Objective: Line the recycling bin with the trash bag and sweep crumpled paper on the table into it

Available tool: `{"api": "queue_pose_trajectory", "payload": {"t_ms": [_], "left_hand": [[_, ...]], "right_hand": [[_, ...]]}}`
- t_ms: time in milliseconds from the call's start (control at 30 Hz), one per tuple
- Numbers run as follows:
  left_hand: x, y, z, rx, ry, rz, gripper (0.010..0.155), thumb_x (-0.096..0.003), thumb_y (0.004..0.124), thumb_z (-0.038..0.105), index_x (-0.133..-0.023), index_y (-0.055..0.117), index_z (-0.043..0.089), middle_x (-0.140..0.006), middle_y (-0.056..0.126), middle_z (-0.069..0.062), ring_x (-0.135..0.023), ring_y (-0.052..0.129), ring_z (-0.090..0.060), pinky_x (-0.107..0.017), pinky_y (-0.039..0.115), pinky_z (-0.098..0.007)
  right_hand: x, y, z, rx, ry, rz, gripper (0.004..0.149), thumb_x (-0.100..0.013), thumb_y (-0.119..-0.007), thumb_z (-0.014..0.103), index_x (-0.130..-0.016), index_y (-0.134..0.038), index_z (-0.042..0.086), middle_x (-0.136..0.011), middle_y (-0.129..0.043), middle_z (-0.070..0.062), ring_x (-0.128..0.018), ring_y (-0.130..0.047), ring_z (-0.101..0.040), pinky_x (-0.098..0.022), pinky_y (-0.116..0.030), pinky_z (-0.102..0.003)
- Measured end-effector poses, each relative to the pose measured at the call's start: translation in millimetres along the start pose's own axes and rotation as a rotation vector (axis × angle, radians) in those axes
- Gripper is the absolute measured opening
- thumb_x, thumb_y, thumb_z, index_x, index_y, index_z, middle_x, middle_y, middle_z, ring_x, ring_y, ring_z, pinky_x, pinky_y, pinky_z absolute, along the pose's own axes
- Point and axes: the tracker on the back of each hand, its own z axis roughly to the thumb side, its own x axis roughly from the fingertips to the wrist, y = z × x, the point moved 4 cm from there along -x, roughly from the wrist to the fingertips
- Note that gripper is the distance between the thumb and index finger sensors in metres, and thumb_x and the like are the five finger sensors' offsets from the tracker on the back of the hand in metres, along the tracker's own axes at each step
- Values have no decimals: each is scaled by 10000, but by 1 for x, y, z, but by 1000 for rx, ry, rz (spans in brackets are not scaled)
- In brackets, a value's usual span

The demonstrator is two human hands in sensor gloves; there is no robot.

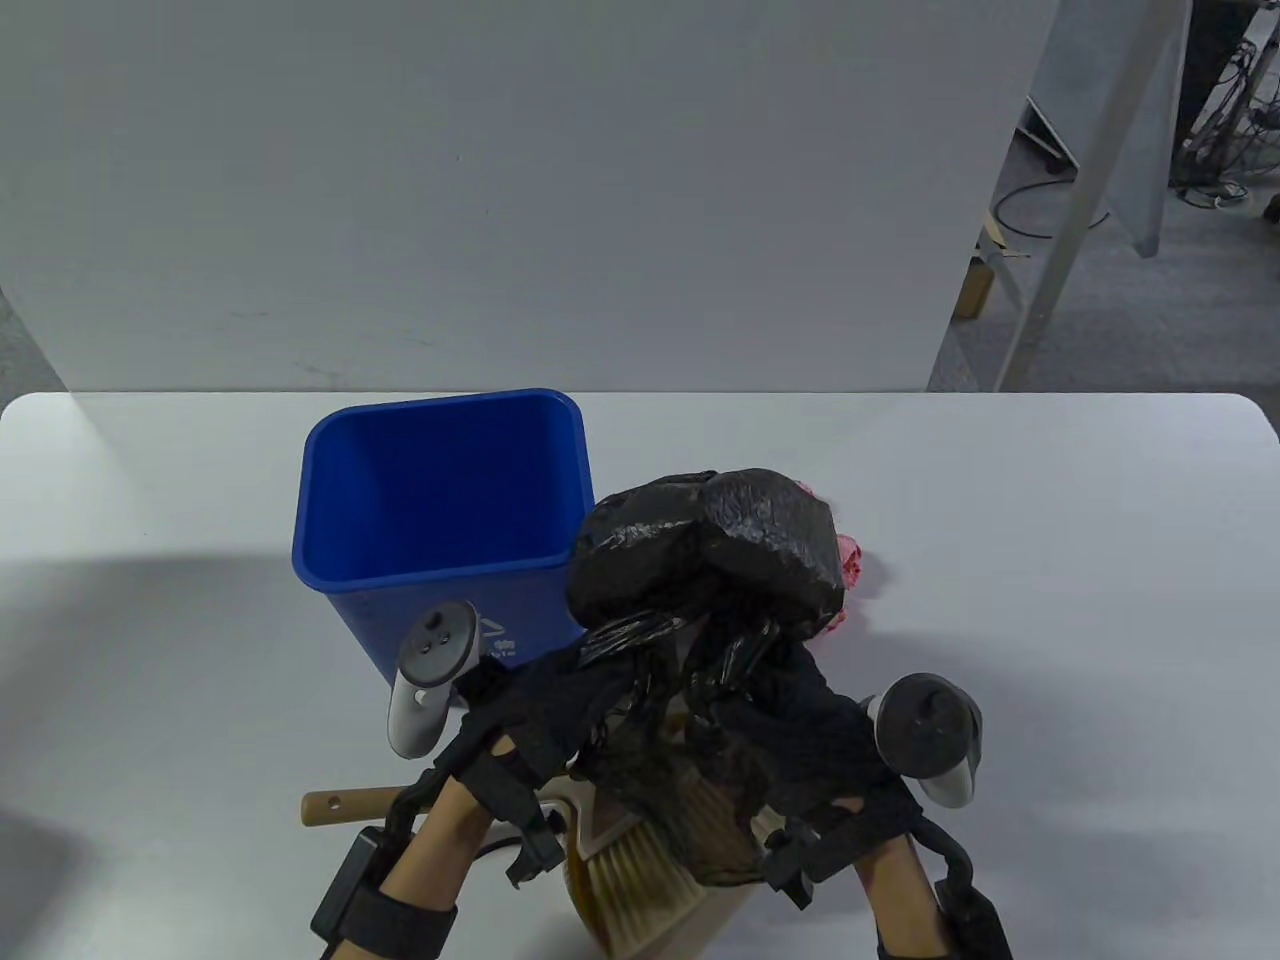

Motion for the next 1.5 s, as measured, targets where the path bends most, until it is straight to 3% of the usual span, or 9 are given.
{"api": "queue_pose_trajectory", "payload": {"t_ms": [133, 300, 367, 567, 700, 967, 1200, 1433, 1500], "left_hand": [[-3, 12, 6, 181, 109, -84, 517, -603, 640, 551, -895, 865, 189, -1287, 504, 16, -1186, 400, -504, -782, 458, -741], [-2, 30, 25, 373, 208, -163, 508, -607, 644, 514, -973, 806, 201, -1306, 276, 55, -1151, 242, -538, -750, 428, -784], [2, 32, 40, 367, 248, -172, 508, -611, 637, 510, -999, 780, 215, -1293, 209, 77, -1133, 171, -532, -741, 406, -790], [27, 3, 82, 208, 339, 59, 510, -615, 626, 516, -1008, 779, 229, -1285, 239, 32, -1104, 224, -562, -702, 473, -791], [49, -26, 111, 114, 389, 196, 548, -611, 627, 526, -1030, 769, 201, -1280, 332, -52, -1087, 343, -599, -668, 563, -785], [87, -63, 166, -14, 415, 318, 578, -610, 627, 537, -1047, 760, 181, -1278, 390, -34, -1078, 396, -613, -644, 581, -795], [96, -77, 202, -105, 452, 353, 576, -614, 616, 545, -1054, 751, 198, -1286, 393, -11, -1103, 393, -587, -661, 566, -790], [85, -99, 194, -182, 213, 478, 552, -623, 644, 501, -1037, 770, 159, -1266, 432, -66, -1051, 505, -628, -643, 669, -735], [76, -118, 180, -213, 34, 543, 543, -624, 666, 481, -1014, 788, 123, -1244, 478, -123, -1006, 649, -617, -612, 792, -620]], "right_hand": [[1, -5, 14, -89, 97, -61, 363, -614, -639, 448, -902, -783, 279, -1179, -98, -325, -967, -169, -635, -619, -311, -793], [-4, -17, 26, -288, 141, -84, 370, -620, -627, 446, -897, -780, 256, -1206, -179, -297, -977, -219, -649, -590, -370, -820], [-12, -20, 33, -398, 159, -109, 372, -620, -629, 439, -892, -788, 241, -1217, -186, -273, -979, -214, -647, -586, -381, -827], [-47, -27, 67, -332, 199, -136, 390, -624, -620, 445, -890, -787, 214, -1233, -261, -211, -995, -281, -630, -586, -442, -820], [-79, -41, 91, -336, 225, -69, 389, -626, -616, 450, -886, -794, 223, -1233, -336, -209, -1004, -378, -620, -590, -513, -804], [-136, -84, 137, -368, 323, 39, 388, -624, -618, 452, -892, -795, 234, -1236, -307, -207, -1014, -363, -610, -605, -499, -796], [-166, -93, 153, -434, 445, 53, 385, -625, -620, 462, -892, -799, 251, -1255, -334, -149, -1058, -362, -557, -641, -457, -787], [-184, -103, 113, -559, 259, 47, 386, -628, -618, 460, -896, -793, 246, -1251, -336, -163, -1048, -396, -564, -630, -498, -784], [-189, -104, 86, -602, 58, 30, 386, -630, -618, 451, -893, -794, 230, -1238, -333, -193, -1029, -421, -576, -618, -519, -779]]}}
